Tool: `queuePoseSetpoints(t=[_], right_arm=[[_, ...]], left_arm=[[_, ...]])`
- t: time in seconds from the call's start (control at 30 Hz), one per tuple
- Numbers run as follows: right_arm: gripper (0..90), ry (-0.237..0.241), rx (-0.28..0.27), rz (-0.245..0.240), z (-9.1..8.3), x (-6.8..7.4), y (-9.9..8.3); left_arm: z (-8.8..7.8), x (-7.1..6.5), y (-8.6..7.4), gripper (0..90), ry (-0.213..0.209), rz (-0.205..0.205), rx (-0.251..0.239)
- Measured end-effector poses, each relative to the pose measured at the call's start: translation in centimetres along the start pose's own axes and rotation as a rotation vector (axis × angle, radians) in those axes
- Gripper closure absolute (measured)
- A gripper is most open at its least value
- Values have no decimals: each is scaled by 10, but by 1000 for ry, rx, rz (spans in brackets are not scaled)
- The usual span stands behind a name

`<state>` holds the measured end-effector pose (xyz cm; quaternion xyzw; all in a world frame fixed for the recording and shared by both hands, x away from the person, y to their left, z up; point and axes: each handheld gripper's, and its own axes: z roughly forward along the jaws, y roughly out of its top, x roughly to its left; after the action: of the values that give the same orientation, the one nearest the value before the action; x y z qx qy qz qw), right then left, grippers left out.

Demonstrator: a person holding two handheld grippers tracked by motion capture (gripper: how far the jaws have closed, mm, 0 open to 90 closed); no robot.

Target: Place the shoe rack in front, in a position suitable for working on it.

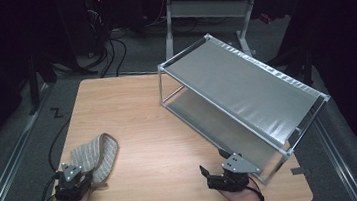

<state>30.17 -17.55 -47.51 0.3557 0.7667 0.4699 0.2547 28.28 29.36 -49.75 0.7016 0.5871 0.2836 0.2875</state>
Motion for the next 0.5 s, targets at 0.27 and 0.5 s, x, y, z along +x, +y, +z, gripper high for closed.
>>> queuePoseSetpoints(t=[0.27,0.5], right_arm=[[153,-15,-5,10,-2,-1,0],[155,-13,-6,-8,-3,3,0]], left_arm=[[-13,-8,27,754,-28,-9,-141],[-4,-10,59,753,-30,-14,-192]])
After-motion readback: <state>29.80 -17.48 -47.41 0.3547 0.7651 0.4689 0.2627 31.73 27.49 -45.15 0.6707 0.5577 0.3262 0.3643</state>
